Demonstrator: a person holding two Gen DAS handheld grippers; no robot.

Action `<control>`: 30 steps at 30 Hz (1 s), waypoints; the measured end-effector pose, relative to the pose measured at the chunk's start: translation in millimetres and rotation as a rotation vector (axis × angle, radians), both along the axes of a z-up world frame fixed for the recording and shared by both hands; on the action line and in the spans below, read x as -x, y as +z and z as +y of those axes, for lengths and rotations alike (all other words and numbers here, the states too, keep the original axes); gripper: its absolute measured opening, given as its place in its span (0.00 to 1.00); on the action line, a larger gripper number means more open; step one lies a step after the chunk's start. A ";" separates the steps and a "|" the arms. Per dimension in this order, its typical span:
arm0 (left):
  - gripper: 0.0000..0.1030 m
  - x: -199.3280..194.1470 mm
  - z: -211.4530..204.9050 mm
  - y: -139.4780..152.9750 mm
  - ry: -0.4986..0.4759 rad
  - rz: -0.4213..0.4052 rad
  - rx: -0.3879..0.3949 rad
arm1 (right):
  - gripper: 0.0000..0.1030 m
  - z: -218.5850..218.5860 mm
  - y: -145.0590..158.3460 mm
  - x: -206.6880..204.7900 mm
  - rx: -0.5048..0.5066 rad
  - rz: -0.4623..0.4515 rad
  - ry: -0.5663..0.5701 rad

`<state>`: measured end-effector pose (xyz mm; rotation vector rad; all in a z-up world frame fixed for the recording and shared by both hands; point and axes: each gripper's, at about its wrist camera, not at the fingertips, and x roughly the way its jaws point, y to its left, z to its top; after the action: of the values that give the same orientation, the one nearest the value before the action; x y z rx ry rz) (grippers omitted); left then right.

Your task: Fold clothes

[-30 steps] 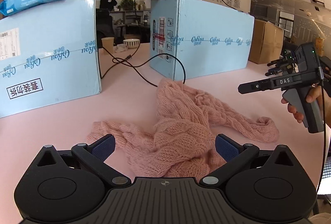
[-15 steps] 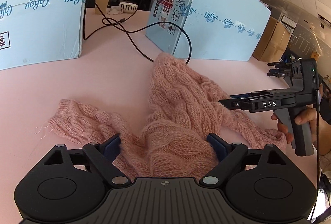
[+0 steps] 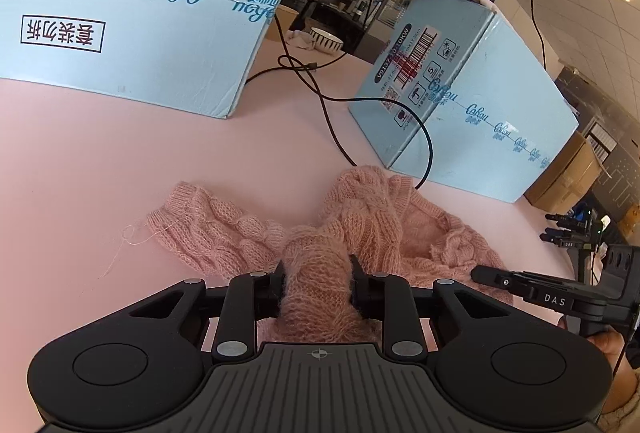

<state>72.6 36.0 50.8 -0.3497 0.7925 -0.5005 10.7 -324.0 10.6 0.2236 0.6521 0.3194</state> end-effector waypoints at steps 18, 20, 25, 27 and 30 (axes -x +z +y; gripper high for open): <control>0.25 12.1 -2.9 24.0 0.028 -0.004 0.019 | 0.07 -40.9 34.6 190.0 -0.060 -0.003 -0.102; 0.24 14.9 -9.0 23.5 0.027 -0.013 -0.014 | 0.07 -45.1 31.5 214.8 -0.058 0.032 -0.128; 0.24 18.9 -25.2 6.1 -0.034 0.026 -0.089 | 0.08 -48.5 8.0 253.2 -0.094 0.160 -0.146; 0.24 18.3 -24.2 -0.2 -0.031 0.041 -0.089 | 0.09 -48.6 -1.3 261.0 -0.112 0.200 -0.140; 0.29 15.4 -17.8 -0.9 -0.027 0.061 -0.076 | 0.22 -45.5 -3.0 264.8 -0.116 0.180 -0.149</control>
<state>57.2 18.2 49.9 -0.2851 0.8742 -0.4859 -254.2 -369.5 7.6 0.4128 0.7907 0.1952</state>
